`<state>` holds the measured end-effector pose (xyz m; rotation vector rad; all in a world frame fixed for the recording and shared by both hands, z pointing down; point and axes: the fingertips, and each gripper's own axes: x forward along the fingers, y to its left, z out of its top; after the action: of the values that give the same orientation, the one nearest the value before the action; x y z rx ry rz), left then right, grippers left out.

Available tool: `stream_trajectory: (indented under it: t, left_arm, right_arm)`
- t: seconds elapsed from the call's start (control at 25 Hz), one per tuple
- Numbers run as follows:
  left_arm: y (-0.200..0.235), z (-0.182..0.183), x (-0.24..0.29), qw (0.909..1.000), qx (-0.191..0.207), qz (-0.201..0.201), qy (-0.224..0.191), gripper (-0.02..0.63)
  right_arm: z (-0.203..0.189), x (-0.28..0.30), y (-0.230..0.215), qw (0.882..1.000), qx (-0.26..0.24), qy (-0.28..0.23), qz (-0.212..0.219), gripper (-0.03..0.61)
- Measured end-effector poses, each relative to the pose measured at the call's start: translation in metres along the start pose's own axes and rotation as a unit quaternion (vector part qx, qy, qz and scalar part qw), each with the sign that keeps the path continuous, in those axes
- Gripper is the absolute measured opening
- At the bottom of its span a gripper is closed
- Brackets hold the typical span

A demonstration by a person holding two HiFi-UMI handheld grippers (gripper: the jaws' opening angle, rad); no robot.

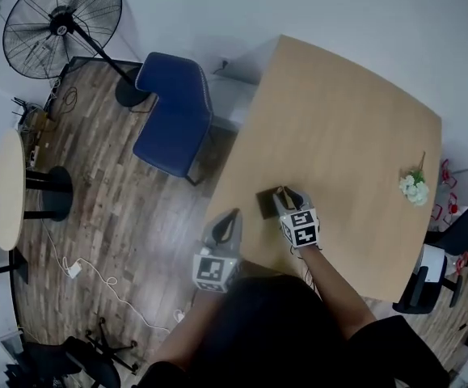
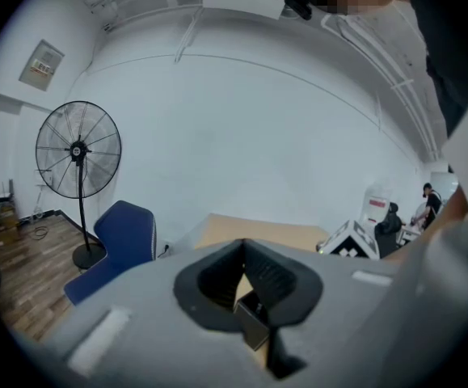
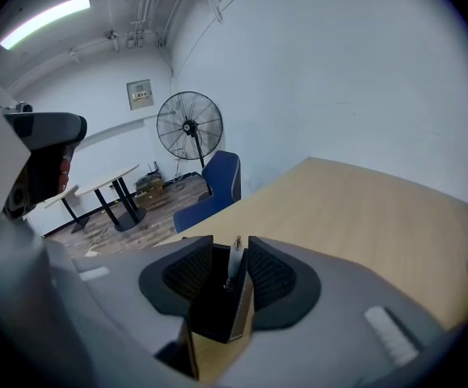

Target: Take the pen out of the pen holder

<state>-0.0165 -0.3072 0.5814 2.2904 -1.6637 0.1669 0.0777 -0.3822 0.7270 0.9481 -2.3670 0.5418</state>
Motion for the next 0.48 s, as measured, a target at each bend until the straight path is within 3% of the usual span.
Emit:
stream_trajectory:
  t: [0.24,0.48]
  left_arm:
    - [0.001,0.001,-0.001,0.9999,0.008,0.011,0.001,0.003]
    - [-0.005,-0.006,-0.001,0.9998,0.011,0.006,0.015,0.003]
  right_arm:
    - [-0.004,0.015,0.002,1.000,-0.011,0.011,0.012,0.126]
    - [-0.004,0.015,-0.003,0.999,-0.033,-0.001,-0.005,0.061]
